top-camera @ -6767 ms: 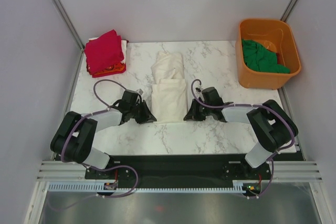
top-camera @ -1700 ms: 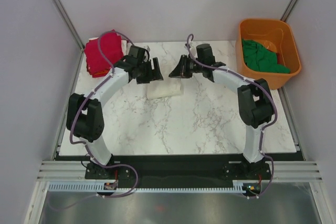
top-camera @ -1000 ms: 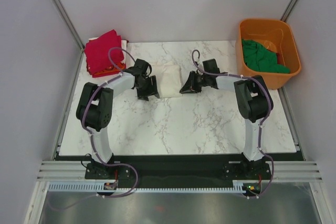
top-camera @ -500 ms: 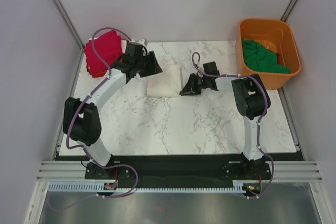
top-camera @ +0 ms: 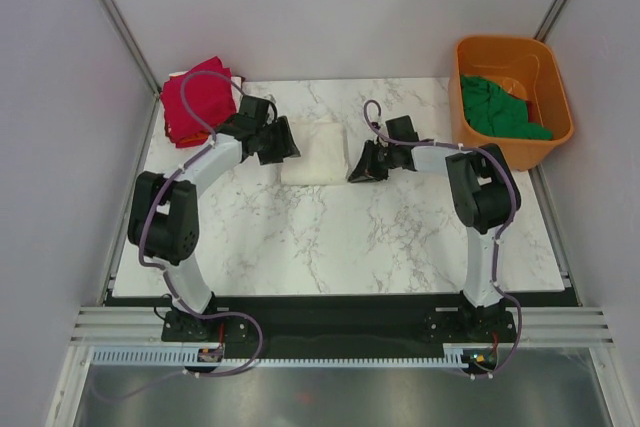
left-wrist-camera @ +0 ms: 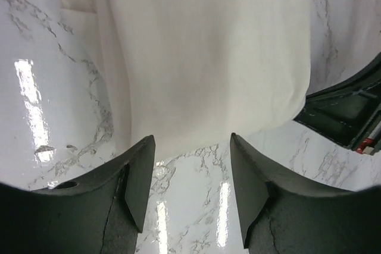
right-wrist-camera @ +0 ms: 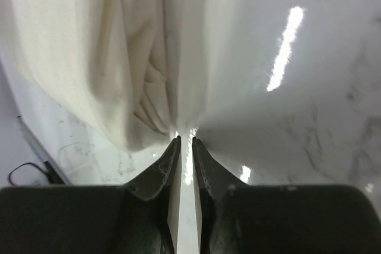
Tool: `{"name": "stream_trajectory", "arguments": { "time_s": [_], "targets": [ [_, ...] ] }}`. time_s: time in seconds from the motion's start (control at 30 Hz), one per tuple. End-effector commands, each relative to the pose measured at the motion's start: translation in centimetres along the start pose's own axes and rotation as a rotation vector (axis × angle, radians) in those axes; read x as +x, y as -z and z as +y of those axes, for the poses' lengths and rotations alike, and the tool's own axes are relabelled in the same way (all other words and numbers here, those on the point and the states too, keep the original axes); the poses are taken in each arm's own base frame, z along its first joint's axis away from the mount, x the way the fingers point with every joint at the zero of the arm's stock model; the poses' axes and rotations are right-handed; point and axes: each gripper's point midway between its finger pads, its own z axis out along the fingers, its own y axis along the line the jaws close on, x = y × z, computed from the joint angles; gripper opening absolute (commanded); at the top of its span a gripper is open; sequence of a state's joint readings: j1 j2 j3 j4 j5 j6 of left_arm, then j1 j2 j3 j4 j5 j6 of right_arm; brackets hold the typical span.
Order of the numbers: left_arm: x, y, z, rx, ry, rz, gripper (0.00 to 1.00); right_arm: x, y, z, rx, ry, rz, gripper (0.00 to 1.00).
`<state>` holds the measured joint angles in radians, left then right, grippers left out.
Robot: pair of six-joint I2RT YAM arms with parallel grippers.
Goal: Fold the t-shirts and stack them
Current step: Fold the tshirt
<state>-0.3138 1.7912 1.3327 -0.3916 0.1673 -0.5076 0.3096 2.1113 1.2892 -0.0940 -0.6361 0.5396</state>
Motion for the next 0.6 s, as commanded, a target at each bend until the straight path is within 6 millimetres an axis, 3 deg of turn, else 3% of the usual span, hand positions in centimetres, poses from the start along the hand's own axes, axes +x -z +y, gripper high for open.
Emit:
{"name": "stream_trajectory", "arguments": {
  "time_s": [0.0, 0.07, 0.1, 0.13, 0.17, 0.23, 0.3, 0.33, 0.43, 0.47, 0.5, 0.57],
  "targets": [
    [0.1, 0.6, -1.2, 0.033, -0.015, -0.012, 0.61, -1.4, 3.8, -2.2, 0.258, 0.091, -0.092, 0.2],
    [-0.2, 1.0, -1.6, 0.041, -0.02, -0.023, 0.61, -3.4, 5.9, 0.8, 0.244, 0.14, -0.153, 0.23],
    [-1.9, 1.1, -3.8, 0.162, -0.116, -0.091, 0.68, -3.7, 6.2, 2.0, 0.228, 0.155, -0.162, 0.22],
    [-1.7, 0.8, -3.9, 0.17, -0.114, -0.083, 0.68, -4.4, 6.6, 4.4, 0.164, 0.179, -0.171, 0.14],
    [-1.7, 0.6, -4.1, 0.18, -0.112, -0.081, 0.67, -4.7, 6.8, 6.0, 0.121, 0.193, -0.175, 0.12],
    [-1.6, 0.1, -4.5, 0.206, -0.094, -0.07, 0.66, -5.5, 6.5, 9.6, 0.012, 0.211, -0.175, 0.09],
    [-1.2, -0.3, -4.9, 0.235, -0.081, -0.05, 0.66, -4.8, 5.4, 11.8, -0.125, 0.198, -0.116, 0.06],
    [-1.5, -0.5, -5.3, 0.258, -0.07, -0.064, 0.66, -5.8, 5.2, 13.4, -0.198, 0.175, -0.136, 0.05],
    [-0.9, -1.7, -5.8, 0.303, -0.046, -0.032, 0.64, -6.2, 3.4, 14.9, -0.347, 0.125, -0.101, 0.02],
    [-0.6, -2.0, -5.9, 0.319, -0.04, -0.016, 0.63, -5.9, 2.0, 13.8, -0.346, 0.091, -0.077, 0.01],
    [0.1, -2.9, -5.6, 0.315, -0.022, 0.009, 0.62, -6.1, 1.6, 13.9, -0.381, 0.098, -0.08, 0.01],
    [1.3, -3.6, -5.0, 0.317, -0.002, 0.032, 0.61, -4.9, -0.5, 11.7, -0.372, 0.025, -0.031, 0.0]
  ]
}}
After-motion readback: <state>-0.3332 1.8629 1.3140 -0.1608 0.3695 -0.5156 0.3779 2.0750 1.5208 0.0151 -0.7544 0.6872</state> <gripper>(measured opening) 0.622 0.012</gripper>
